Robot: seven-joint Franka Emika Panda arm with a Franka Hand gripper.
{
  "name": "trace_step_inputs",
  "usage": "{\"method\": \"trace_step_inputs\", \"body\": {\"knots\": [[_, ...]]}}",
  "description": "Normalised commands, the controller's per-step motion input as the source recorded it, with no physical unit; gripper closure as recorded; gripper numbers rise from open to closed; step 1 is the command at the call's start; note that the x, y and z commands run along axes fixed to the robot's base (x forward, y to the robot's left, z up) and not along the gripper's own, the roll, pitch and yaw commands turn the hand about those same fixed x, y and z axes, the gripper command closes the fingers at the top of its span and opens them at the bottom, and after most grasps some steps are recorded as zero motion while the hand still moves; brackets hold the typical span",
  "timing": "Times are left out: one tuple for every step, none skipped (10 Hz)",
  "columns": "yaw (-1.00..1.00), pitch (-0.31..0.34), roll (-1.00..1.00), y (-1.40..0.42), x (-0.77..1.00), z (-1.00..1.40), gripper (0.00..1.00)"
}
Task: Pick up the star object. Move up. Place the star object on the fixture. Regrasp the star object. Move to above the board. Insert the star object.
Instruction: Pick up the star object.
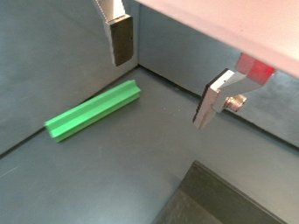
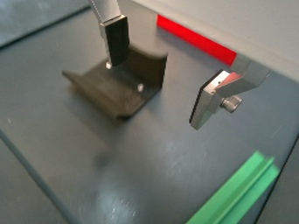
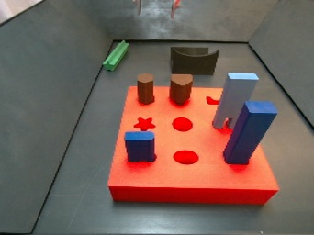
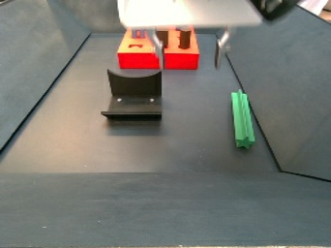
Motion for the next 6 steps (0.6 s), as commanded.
{"method": "trace_step_inputs", "body": {"knots": [[-0.25,0.0,-0.18,0.47,-0.53,-0.87,0.0],[-0.32,-0.034,-0.24,0.32,-0.91,-0.78,0.0],[-0.17,-0.109,-0.28,0.22,-0.92,-0.63,0.0],[-0.09,-0.129,-0.25,0.19,-0.95,-0.6,0.0],[0.0,-0.124,-0.17,0.01,-0.75,-0.57,0.0],[0.0,-0.124,-0.04,0.0,-0.45,-0.5,0.0]]}}
